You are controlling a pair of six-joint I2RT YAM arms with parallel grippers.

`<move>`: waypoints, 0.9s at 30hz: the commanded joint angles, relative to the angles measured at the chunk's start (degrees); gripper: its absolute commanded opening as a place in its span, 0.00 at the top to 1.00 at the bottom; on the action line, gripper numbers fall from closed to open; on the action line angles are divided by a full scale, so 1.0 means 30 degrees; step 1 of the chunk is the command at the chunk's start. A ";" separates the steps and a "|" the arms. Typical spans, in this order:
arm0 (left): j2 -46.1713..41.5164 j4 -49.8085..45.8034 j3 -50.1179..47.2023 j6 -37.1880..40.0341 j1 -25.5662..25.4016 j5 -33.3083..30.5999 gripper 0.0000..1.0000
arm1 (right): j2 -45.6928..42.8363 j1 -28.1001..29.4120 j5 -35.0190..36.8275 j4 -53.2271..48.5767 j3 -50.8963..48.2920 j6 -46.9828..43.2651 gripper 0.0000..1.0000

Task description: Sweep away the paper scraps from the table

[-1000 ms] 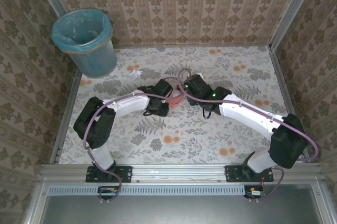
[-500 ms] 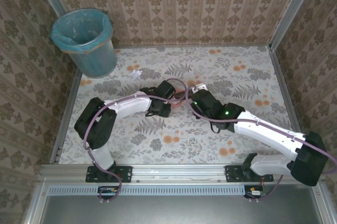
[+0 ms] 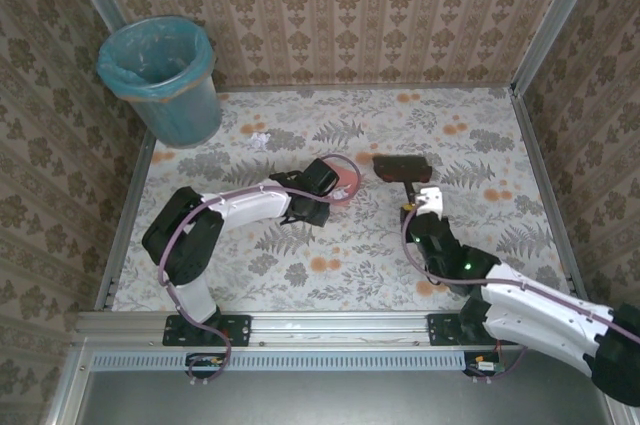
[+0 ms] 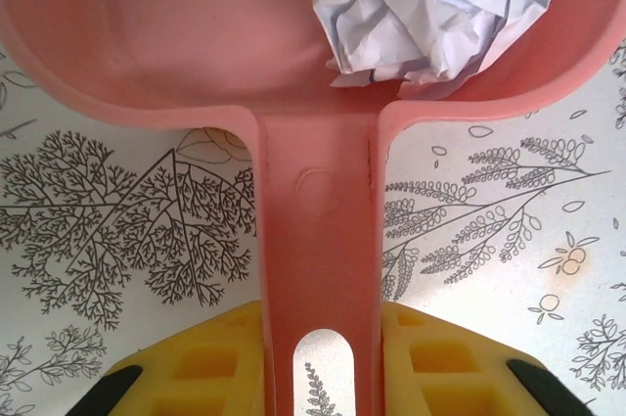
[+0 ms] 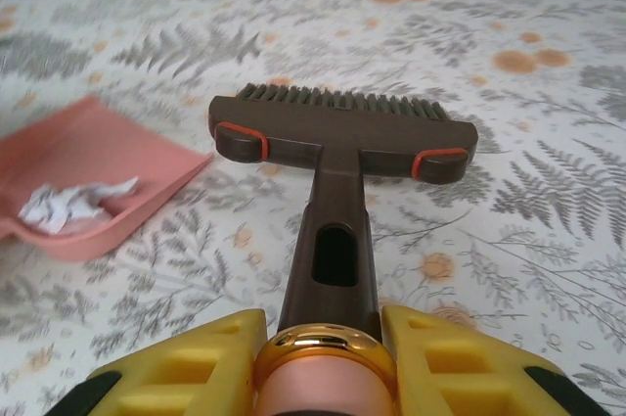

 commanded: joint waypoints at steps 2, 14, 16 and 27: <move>-0.1424 0.0688 -0.0591 0.0513 -0.0201 -0.0636 1.00 | -0.2018 -0.0783 0.2325 0.1726 -0.0842 0.2205 1.00; -0.4660 -0.0053 -0.0171 0.0344 -0.0305 -0.1955 1.00 | -0.2519 -0.3597 -0.0101 0.0081 -0.1250 0.5091 1.00; -0.4934 -0.0734 0.0338 0.0165 -0.0309 -0.2051 1.00 | -0.2158 -0.3625 -0.0560 0.0367 -0.1280 0.5089 1.00; -0.5602 -0.5502 0.4894 -0.1148 0.0274 -0.2223 1.00 | 0.0489 -0.3625 -0.4833 0.3696 -0.1191 0.2984 1.00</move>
